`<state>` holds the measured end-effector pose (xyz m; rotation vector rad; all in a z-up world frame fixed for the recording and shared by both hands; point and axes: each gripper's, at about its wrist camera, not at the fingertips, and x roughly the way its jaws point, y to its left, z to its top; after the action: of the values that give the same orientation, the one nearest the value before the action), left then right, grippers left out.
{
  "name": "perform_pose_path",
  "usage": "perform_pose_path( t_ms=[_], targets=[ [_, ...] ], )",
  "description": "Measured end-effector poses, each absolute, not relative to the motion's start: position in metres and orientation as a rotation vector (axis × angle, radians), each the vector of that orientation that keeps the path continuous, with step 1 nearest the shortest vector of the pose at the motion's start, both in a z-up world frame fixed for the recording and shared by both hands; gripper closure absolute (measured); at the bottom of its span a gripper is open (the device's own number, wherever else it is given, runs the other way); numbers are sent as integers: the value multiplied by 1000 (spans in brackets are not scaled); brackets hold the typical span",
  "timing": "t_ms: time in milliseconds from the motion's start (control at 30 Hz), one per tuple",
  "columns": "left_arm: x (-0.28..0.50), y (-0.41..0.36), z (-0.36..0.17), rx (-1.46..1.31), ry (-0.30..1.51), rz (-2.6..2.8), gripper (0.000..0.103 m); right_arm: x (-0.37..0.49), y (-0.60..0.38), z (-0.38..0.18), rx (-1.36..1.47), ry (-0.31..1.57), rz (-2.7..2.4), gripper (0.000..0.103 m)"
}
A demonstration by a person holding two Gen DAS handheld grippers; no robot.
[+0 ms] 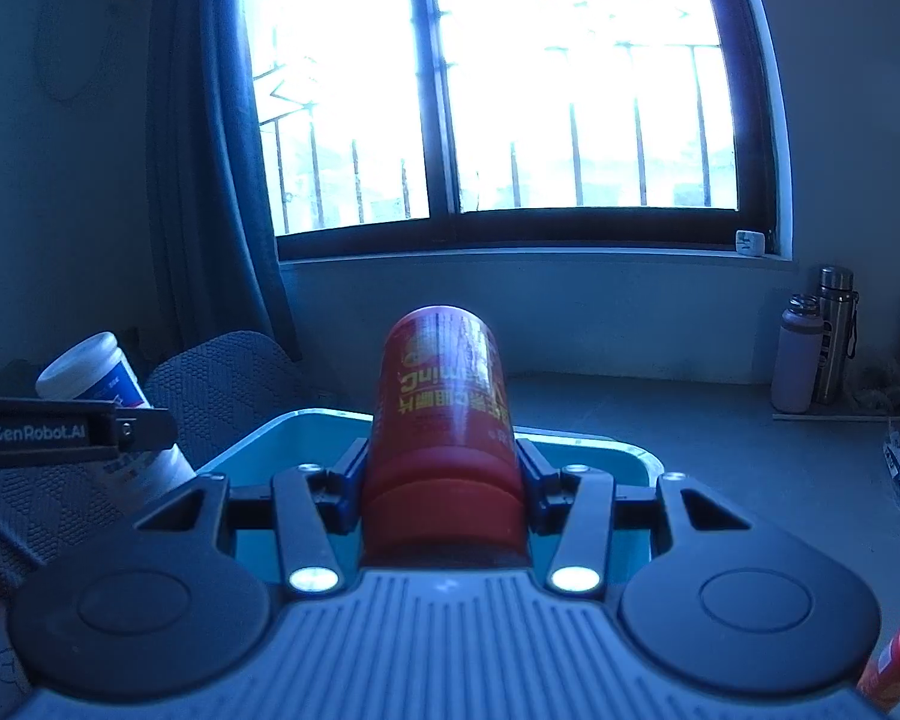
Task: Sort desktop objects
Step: 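Carry the white canister and red canister over the blue tub with both tools, then open both grippers to drop both canisters into the blue tub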
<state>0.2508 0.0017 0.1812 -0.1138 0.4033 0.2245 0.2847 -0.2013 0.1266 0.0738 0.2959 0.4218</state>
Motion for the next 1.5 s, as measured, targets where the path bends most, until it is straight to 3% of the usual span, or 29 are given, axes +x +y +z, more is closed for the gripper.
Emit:
perform_pose_path(
  t_ms=[433,900,1067,1267,1500],
  targets=[
    [332,21,132,-85,529,85,54,319,-182,95,85,407,295,53],
    [365,35,77,-91,686,22,54,326,-162,75,44,560,264,53],
    [363,39,75,-83,691,31,51,322,-164,78,62,563,248,37],
    [354,40,76,-92,693,32,43,317,-167,81,51,548,245,36],
    [341,35,92,-86,650,53,42,310,-175,91,60,517,244,36]
  ],
)
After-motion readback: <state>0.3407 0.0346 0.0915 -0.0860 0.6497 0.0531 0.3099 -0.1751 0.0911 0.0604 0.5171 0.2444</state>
